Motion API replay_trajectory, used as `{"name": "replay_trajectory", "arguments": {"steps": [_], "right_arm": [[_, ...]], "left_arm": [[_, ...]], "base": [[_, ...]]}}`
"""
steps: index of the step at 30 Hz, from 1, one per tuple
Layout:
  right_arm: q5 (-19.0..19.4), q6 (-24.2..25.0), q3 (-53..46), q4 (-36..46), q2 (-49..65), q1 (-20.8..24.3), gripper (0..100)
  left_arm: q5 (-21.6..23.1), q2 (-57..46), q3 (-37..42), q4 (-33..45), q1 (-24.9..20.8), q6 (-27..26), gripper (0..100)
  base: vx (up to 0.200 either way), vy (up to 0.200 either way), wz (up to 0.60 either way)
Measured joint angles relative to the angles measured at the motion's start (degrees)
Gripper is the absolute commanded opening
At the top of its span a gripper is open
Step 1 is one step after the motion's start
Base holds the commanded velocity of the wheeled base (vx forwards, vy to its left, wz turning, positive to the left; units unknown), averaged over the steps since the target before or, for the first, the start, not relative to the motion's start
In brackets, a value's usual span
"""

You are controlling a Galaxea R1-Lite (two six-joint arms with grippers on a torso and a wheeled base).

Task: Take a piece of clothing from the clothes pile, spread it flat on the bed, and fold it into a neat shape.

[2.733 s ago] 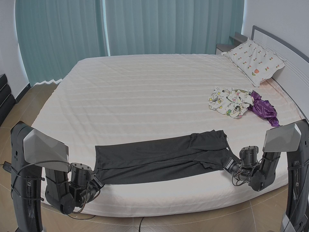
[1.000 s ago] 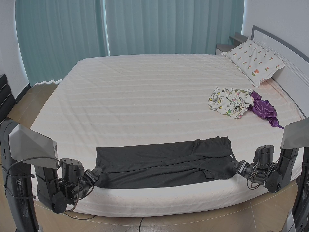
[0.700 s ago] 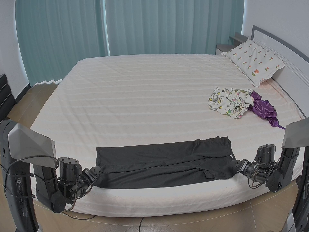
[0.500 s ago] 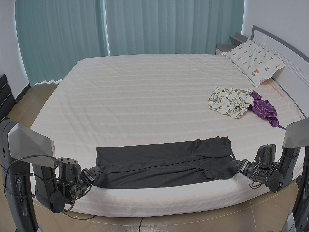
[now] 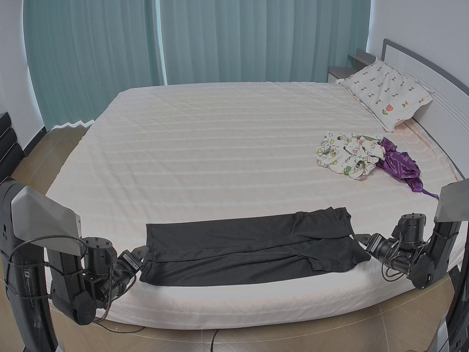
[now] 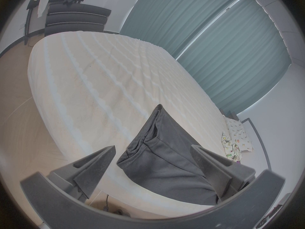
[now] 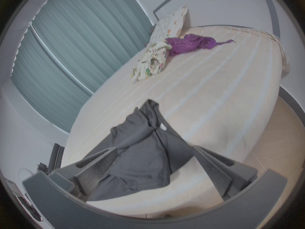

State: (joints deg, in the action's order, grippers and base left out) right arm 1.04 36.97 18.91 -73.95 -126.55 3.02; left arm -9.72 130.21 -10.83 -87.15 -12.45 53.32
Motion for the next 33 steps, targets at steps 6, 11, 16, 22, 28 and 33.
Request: {"name": "replay_trajectory", "arguments": {"steps": [6,11,16,22,28,33], "right_arm": [[0.3,0.2,-0.1,-4.6,0.2,-0.5,100],[1.4,0.2,-0.3,-4.8,-0.5,-0.6,100],[2.1,-0.1,-0.4,-4.8,-1.2,-0.8,100],[2.6,-0.4,-0.5,-4.7,-1.8,-0.9,100],[2.7,-0.9,-1.0,-4.7,-2.9,-0.4,100],[2.7,-1.1,-1.2,-4.8,-3.4,0.0,100]], "left_arm": [[1.9,0.1,1.5,-1.8,0.0,0.0,100],[3.3,0.2,1.9,-1.9,-0.1,-0.1,100],[4.1,0.7,2.0,-1.9,-0.1,-2.5,100],[5.6,1.0,3.3,-1.9,-0.2,-8.9,100],[7.2,2.4,2.8,-1.8,0.5,-13.6,100],[7.8,2.8,1.2,0.8,1.2,-21.4,100]], "base": [[0.2,0.0,0.0],[0.16,0.0,0.0],[0.0,0.0,0.0],[0.0,0.0,0.0],[0.0,0.0,0.0],[0.0,0.0,0.0]]}}
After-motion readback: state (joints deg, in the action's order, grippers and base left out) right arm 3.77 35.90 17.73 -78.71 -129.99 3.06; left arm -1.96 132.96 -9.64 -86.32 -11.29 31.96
